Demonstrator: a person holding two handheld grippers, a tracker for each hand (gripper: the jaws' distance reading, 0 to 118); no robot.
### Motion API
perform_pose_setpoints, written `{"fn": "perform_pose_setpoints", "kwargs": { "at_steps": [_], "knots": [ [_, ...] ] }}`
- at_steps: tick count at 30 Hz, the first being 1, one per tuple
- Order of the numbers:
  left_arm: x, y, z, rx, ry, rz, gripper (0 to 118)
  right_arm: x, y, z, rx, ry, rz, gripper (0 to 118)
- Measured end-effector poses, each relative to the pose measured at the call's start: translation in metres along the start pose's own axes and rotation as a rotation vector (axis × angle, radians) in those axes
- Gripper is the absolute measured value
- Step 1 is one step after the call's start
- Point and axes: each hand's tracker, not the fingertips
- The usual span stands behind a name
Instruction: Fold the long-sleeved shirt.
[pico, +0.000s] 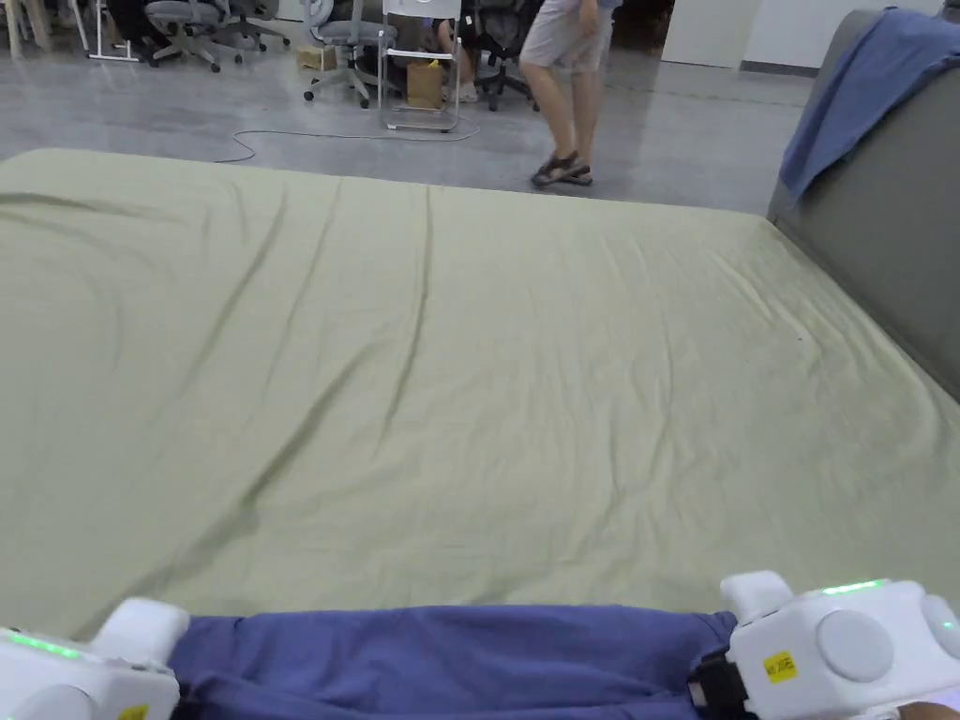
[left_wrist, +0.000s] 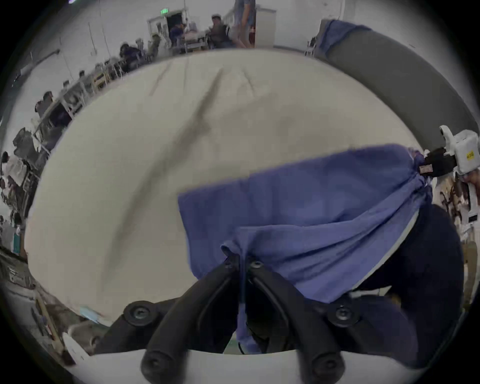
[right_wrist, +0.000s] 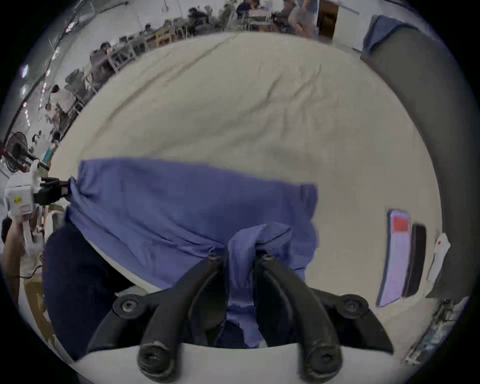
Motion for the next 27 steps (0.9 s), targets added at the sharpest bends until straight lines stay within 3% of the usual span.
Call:
{"fn": "perform_pose_setpoints", "kwargs": {
  "at_steps": [3,6,8,10,11,12,14,17,18,19,20,23,25,26,27],
  "knots": [
    [0.001,-0.008,-0.010,0.091,0.013,0.016,1,0.001,0.002,-0.013,-0.003,-0.013,0.003,14],
    [-0.006,0.001,-0.013,0.054,-0.030,0.095,12,0.007,0.011,-0.012,-0.031,0.013,-0.068,19],
    [-0.016,0.005,-0.008,0.056,-0.092,0.175,39,0.012,0.015,-0.012,-0.031,0.016,-0.071,37],
    [-0.021,0.011,0.008,0.091,-0.118,0.235,95,0.015,0.012,0.003,-0.004,-0.043,-0.061,86],
    [-0.014,0.009,0.028,0.111,-0.092,0.250,113,0.018,0.010,0.015,0.033,-0.074,-0.069,98],
    [-0.014,0.009,0.043,0.166,-0.068,0.233,118,0.021,0.007,0.030,0.101,-0.072,-0.091,100],
    [-0.012,0.006,0.071,0.292,-0.099,0.218,118,0.026,0.001,0.060,0.223,-0.037,-0.176,100],
    [-0.006,0.000,0.093,0.276,-0.102,0.225,113,0.027,0.001,0.087,0.281,0.020,-0.242,99],
    [-0.006,-0.002,0.094,0.215,-0.130,0.234,79,0.021,-0.003,0.095,0.271,0.053,-0.259,82],
    [-0.005,-0.006,0.093,0.188,-0.142,0.253,28,0.018,-0.007,0.097,0.296,0.098,-0.270,46],
    [-0.006,-0.008,0.092,0.201,-0.170,0.268,0,0.014,-0.012,0.097,0.354,0.141,-0.254,0],
    [-0.024,-0.014,0.078,0.199,-0.231,0.343,0,-0.001,-0.016,0.088,0.336,0.156,-0.237,0],
    [-0.048,-0.014,0.067,0.204,-0.313,0.425,0,-0.002,-0.014,0.073,0.313,0.278,-0.202,0],
    [-0.060,-0.013,0.062,0.190,-0.336,0.466,7,0.001,-0.011,0.063,0.299,0.316,-0.209,0],
    [-0.066,-0.011,0.049,0.171,-0.381,0.493,50,0.001,-0.009,0.058,0.291,0.337,-0.226,0]
  ]
}}
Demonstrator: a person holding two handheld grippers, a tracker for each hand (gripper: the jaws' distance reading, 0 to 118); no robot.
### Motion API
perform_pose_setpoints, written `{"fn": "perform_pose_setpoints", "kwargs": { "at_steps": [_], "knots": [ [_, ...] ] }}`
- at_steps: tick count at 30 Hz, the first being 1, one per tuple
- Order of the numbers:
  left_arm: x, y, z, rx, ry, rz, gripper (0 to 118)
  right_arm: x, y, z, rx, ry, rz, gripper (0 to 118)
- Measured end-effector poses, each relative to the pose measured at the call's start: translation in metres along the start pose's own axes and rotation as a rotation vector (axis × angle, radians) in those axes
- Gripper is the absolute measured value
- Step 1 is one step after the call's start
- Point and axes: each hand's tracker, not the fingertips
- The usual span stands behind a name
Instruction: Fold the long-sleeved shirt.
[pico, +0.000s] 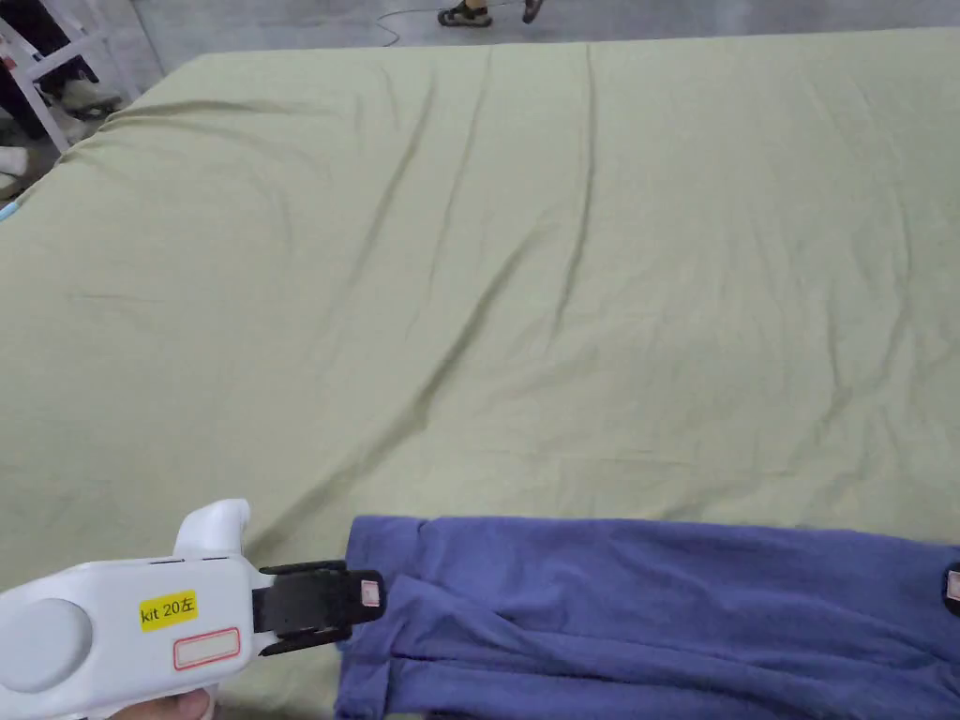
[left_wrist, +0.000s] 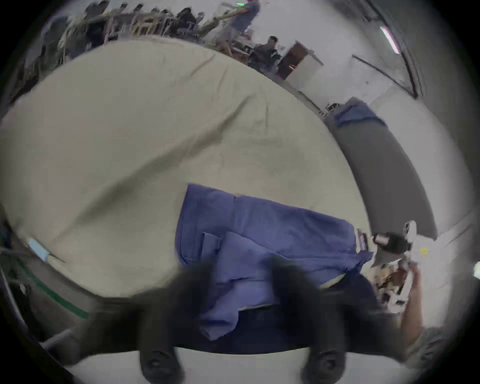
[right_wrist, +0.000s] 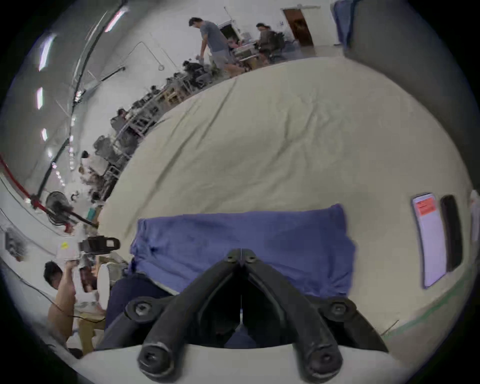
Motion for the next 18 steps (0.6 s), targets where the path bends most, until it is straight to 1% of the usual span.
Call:
{"fn": "perform_pose_setpoints", "kwargs": {
  "at_steps": [1,2,3,4,6,7,8,9,11,13,17,18],
  "knots": [
    [-0.010,0.005,-0.007,-0.032,-0.020,0.023,96,0.001,0.001,-0.004,-0.003,0.019,-0.020,0],
    [-0.020,0.006,-0.017,-0.071,-0.026,0.043,118,0.004,0.003,-0.010,-0.015,0.041,-0.034,0],
    [-0.024,0.013,-0.015,-0.010,-0.071,0.055,116,0.007,0.004,-0.014,-0.020,0.062,-0.044,0],
    [-0.015,0.007,-0.029,-0.046,-0.044,0.064,116,0.006,0.007,-0.017,-0.022,0.091,-0.054,0],
    [-0.017,0.008,-0.052,-0.127,-0.108,0.118,116,0.005,0.011,-0.022,-0.029,0.148,-0.063,0],
    [-0.015,0.009,-0.064,-0.177,-0.143,0.146,118,0.006,0.010,-0.025,-0.028,0.171,-0.066,0],
    [-0.039,0.009,-0.083,-0.136,-0.117,0.130,118,0.004,0.011,-0.026,-0.026,0.184,-0.068,0],
    [-0.032,0.012,-0.087,-0.097,-0.136,0.123,118,0.002,0.012,-0.027,-0.026,0.196,-0.072,0],
    [-0.020,0.016,-0.101,-0.157,-0.155,0.093,118,0.003,0.010,-0.029,-0.036,0.231,-0.077,0],
    [-0.002,0.014,-0.111,-0.172,-0.194,0.085,118,0.000,0.010,-0.033,-0.041,0.239,-0.073,0],
    [0.009,0.020,-0.131,-0.189,-0.193,0.061,118,-0.003,0.008,-0.038,-0.051,0.231,-0.049,0],
    [0.007,0.022,-0.128,-0.186,-0.206,0.065,103,-0.004,0.008,-0.039,-0.052,0.233,-0.048,0]
  ]
}}
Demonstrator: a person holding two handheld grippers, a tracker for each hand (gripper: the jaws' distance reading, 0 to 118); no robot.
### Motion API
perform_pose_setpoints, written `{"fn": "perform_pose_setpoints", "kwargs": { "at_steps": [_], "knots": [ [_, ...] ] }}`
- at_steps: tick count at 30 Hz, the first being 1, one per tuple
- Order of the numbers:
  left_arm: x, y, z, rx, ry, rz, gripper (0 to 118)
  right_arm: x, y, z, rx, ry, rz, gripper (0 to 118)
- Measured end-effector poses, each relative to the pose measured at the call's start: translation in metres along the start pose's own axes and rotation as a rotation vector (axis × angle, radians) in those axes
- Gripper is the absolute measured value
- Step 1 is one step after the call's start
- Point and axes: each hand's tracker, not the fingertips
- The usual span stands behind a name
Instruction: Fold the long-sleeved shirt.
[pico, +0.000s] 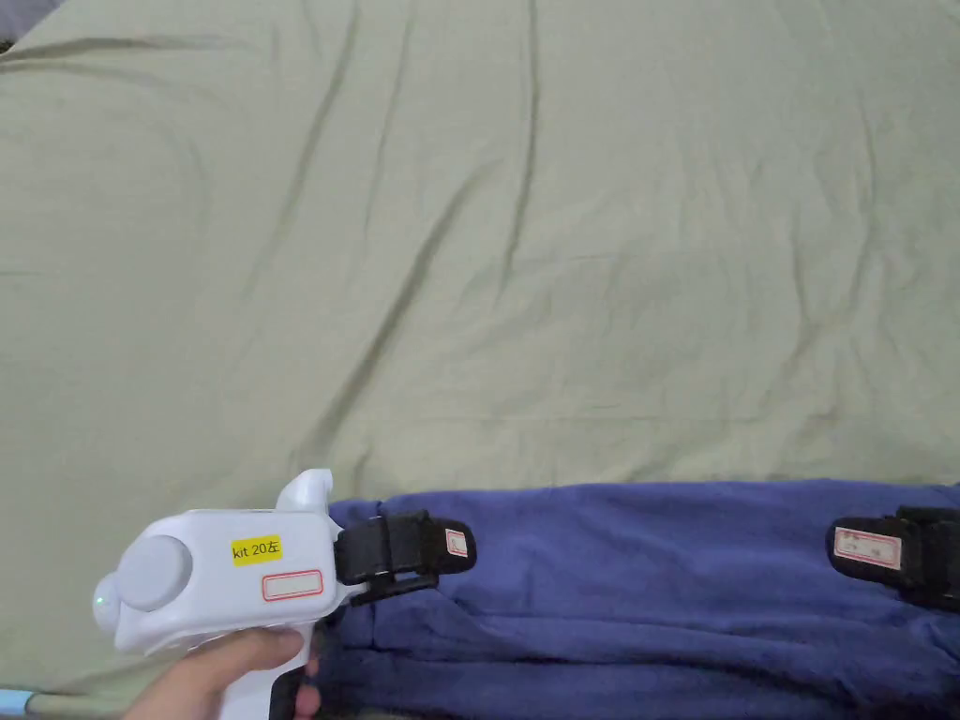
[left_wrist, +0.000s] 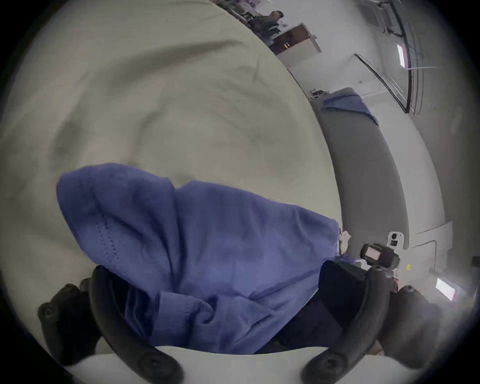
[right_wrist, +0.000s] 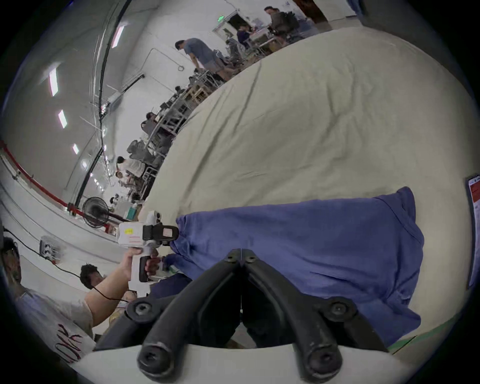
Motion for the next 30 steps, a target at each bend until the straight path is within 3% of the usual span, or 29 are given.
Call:
{"fn": "perform_pose_setpoints", "kwargs": {
  "at_steps": [1,2,3,4,5,8,15,18,26,30],
  "knots": [
    [-0.002,0.000,0.007,0.014,-0.010,0.009,60,0.002,-0.003,0.001,0.001,0.005,0.000,0],
    [-0.004,-0.003,0.018,0.073,0.031,0.010,7,0.002,-0.003,0.001,0.001,0.009,-0.003,0],
    [-0.013,-0.002,0.027,0.131,0.073,0.018,6,0.001,-0.003,0.000,0.003,0.012,-0.006,0],
    [-0.021,-0.001,0.030,0.181,-0.031,0.099,6,0.000,-0.002,-0.001,0.003,0.012,-0.009,0],
    [-0.024,-0.005,0.029,0.095,-0.136,0.172,6,0.002,-0.003,0.000,0.004,0.013,-0.009,0],
    [-0.016,-0.012,0.043,0.153,-0.077,0.135,6,-0.004,0.000,0.000,0.012,0.005,-0.008,0],
    [-0.014,0.021,0.088,0.213,-0.229,0.182,6,-0.008,0.011,0.007,0.081,0.001,-0.054,0],
    [-0.003,0.032,0.091,0.212,-0.205,0.129,6,-0.014,0.018,0.007,0.102,-0.005,-0.069,0],
    [-0.034,0.037,0.144,0.318,-0.230,0.201,6,-0.038,0.031,0.002,0.140,0.014,-0.060,0],
    [-0.058,0.032,0.189,0.402,-0.155,0.235,6,-0.044,0.035,-0.002,0.146,0.021,-0.059,0]
  ]
}}
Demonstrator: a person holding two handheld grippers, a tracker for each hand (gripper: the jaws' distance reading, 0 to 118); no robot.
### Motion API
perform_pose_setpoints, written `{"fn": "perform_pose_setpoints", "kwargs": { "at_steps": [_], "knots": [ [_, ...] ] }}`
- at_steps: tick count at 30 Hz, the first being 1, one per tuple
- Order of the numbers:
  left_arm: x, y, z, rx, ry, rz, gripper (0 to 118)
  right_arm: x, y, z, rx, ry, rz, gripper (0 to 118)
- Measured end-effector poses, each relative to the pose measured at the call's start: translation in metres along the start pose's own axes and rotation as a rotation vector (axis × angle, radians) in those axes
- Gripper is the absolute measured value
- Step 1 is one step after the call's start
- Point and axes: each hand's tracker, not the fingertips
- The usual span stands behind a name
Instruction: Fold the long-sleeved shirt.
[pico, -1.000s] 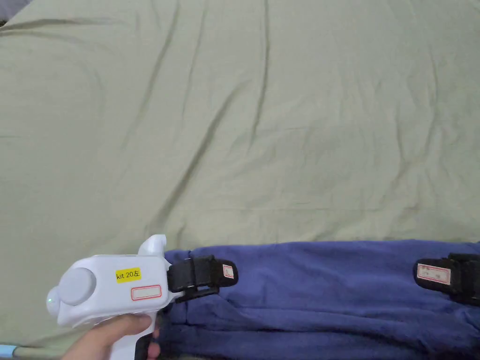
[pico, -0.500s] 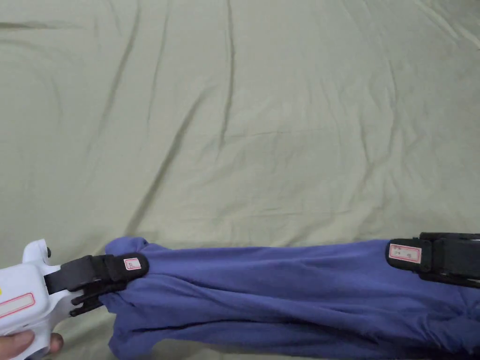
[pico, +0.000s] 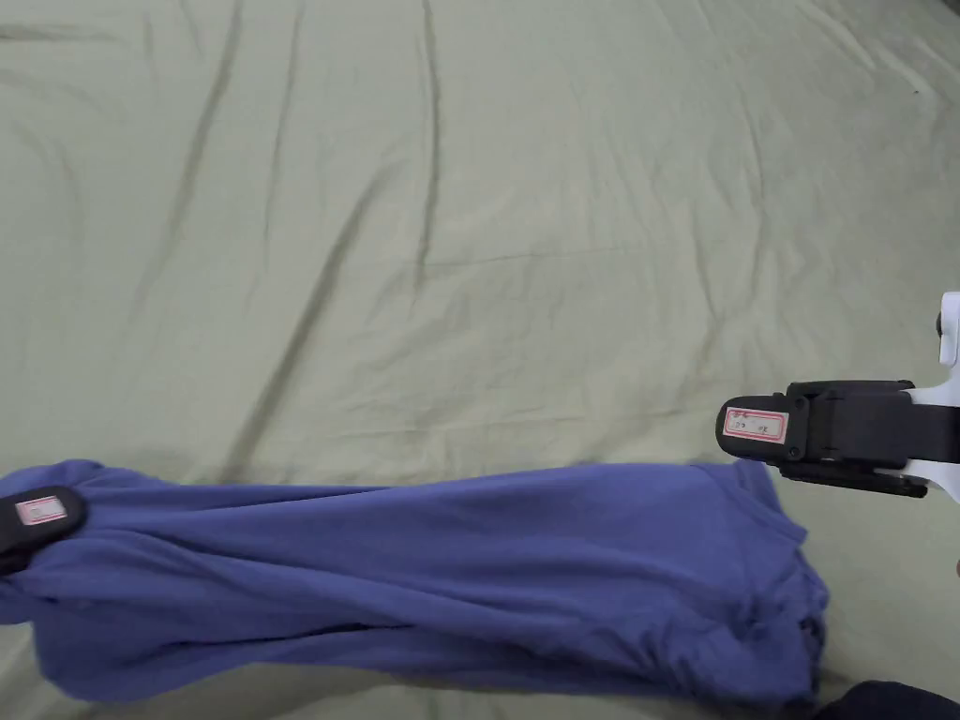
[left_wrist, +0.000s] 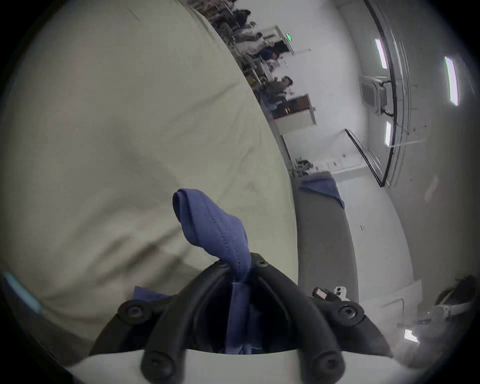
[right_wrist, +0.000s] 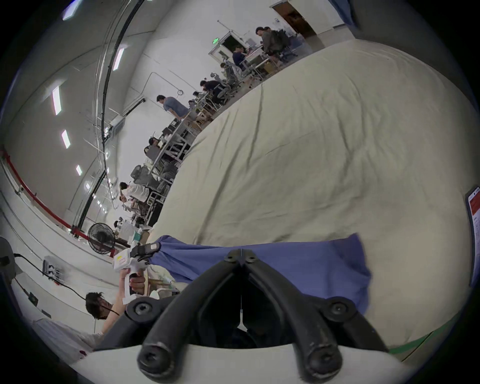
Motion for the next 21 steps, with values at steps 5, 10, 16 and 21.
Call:
{"fn": "perform_pose_setpoints", "kwargs": {
  "at_steps": [5,10,16,21],
  "knots": [
    [0.016,0.014,0.041,0.127,0.201,-0.041,6,-0.004,-0.003,0.000,-0.006,-0.035,0.018,0],
    [0.143,-0.055,-0.012,0.122,0.285,-0.324,6,0.000,-0.012,0.010,-0.002,-0.079,-0.021,0],
    [0.213,-0.171,-0.161,-0.118,0.331,-0.525,6,0.000,-0.019,0.046,0.034,-0.095,-0.017,0],
    [0.172,-0.238,-0.274,-0.441,0.379,-0.425,41,0.000,-0.023,0.071,0.047,-0.126,0.019,0]
  ]
}}
